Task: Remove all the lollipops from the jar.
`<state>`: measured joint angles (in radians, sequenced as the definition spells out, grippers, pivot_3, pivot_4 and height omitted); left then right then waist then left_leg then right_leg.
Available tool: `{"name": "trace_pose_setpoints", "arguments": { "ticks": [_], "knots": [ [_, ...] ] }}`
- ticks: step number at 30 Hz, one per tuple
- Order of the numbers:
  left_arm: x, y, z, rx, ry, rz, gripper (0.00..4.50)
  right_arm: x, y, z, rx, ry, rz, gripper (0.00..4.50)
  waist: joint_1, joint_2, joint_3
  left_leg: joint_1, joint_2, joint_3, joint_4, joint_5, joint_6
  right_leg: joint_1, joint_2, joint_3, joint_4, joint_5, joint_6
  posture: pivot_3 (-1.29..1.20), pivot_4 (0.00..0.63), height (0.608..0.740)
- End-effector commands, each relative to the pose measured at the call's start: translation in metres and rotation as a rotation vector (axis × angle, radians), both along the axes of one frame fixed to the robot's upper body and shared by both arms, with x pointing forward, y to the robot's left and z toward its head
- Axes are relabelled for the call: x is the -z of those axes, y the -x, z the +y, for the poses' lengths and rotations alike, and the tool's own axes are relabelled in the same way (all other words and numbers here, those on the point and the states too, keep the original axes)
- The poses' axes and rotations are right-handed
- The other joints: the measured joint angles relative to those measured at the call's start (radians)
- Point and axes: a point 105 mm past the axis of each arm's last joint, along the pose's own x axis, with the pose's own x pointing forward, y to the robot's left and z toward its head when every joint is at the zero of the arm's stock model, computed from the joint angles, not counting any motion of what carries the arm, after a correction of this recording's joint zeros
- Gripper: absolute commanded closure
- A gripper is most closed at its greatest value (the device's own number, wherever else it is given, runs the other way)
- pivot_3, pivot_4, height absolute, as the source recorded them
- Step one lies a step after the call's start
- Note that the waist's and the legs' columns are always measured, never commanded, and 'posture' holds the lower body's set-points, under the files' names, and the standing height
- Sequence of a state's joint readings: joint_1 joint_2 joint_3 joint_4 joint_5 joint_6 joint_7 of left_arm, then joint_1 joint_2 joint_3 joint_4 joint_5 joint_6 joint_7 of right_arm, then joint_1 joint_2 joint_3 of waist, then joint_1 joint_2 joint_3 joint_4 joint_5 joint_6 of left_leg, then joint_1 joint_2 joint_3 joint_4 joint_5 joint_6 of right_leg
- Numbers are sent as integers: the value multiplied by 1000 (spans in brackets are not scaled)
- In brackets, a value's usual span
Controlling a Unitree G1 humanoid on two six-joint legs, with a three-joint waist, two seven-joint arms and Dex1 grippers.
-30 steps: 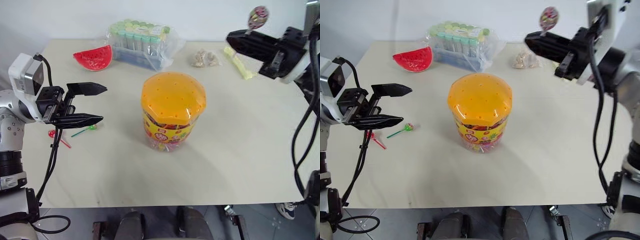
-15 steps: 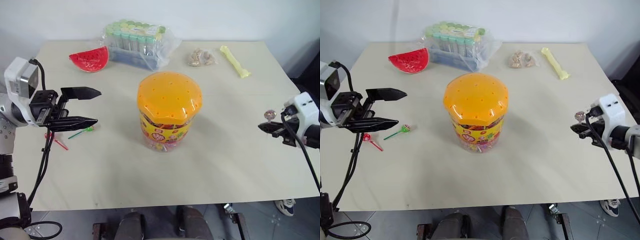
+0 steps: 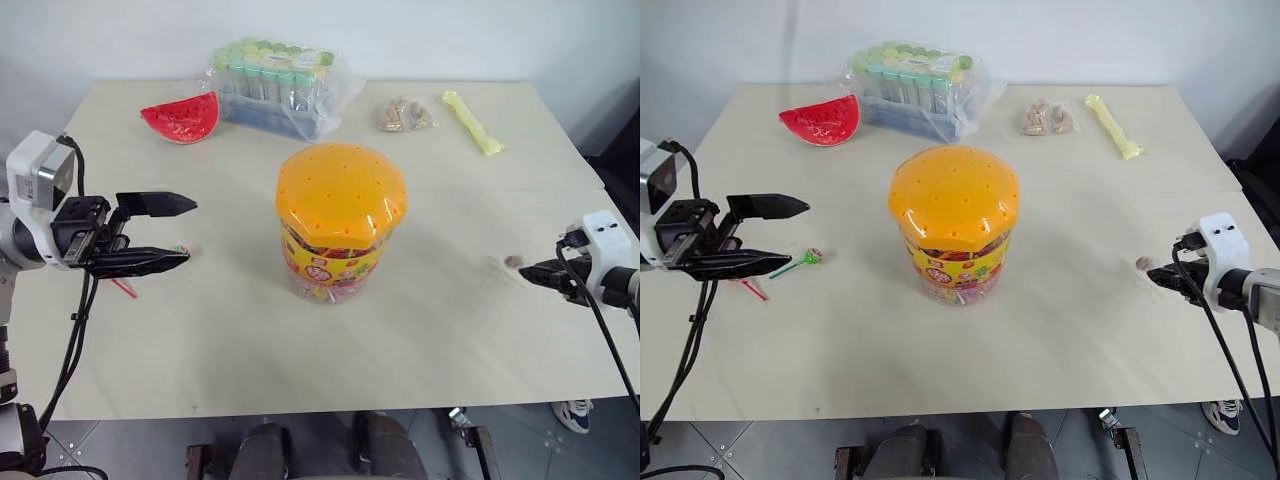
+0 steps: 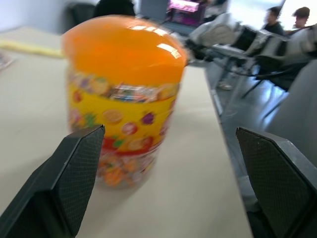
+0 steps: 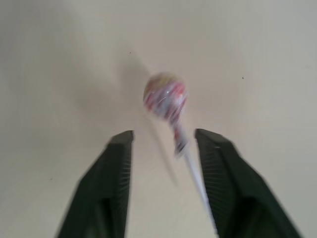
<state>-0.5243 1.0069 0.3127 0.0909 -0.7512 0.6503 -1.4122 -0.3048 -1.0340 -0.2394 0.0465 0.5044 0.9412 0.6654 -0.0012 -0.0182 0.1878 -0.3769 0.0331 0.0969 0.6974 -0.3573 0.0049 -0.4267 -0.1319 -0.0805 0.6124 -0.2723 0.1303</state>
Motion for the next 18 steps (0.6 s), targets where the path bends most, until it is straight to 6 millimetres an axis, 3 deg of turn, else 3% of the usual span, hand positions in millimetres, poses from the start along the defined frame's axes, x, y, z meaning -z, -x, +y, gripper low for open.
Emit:
{"name": "trace_pose_setpoints", "arguments": {
  "ticks": [1, 4, 6, 9, 11, 18],
  "knots": [
    [0, -6, 8, -95, -29, 19, 0, -13, 0, 3, -16, 6, -52, 1104, 0, 0, 0, 0, 0, 0, 0, 0, 0, 0, 0, 0, 0, 0, 0, 0, 150, 740],
    [2, -11, 9, -151, -34, 8, 0, -24, 2, 10, -66, -4, -108, 79, 1, 0, 0, 0, 0, 0, 0, 0, 0, 0, 0, 0, 0, 0, 0, 0, 150, 740],
    [3, -16, 11, -192, -36, -13, 0, -35, 5, 17, -113, -6, -162, 16, 1, 0, 0, 0, 0, 0, 0, 0, 0, 0, 0, 0, 0, 0, 0, 0, 150, 740],
    [1, -10, 10, -151, 1, 4, 0, -71, 22, 49, -327, -52, -345, 16, 2, 0, 0, 0, 0, 0, 0, 0, 0, 0, 0, 0, 0, 0, 0, 0, 150, 740],
    [5, -8, 12, -142, -9, -2, 0, -79, 37, 71, -478, -83, -390, 16, 3, 0, 0, 0, 0, 0, 0, 0, 0, 0, 0, 0, 0, 0, 0, 0, 150, 740],
    [23, -5, 29, -202, -66, 14, 0, -34, 57, 97, -805, 45, -276, 16, 1, 0, 0, 1, 0, 0, 0, 0, 0, 1, 0, 0, 0, 0, 0, 0, 150, 740]
  ]
}}
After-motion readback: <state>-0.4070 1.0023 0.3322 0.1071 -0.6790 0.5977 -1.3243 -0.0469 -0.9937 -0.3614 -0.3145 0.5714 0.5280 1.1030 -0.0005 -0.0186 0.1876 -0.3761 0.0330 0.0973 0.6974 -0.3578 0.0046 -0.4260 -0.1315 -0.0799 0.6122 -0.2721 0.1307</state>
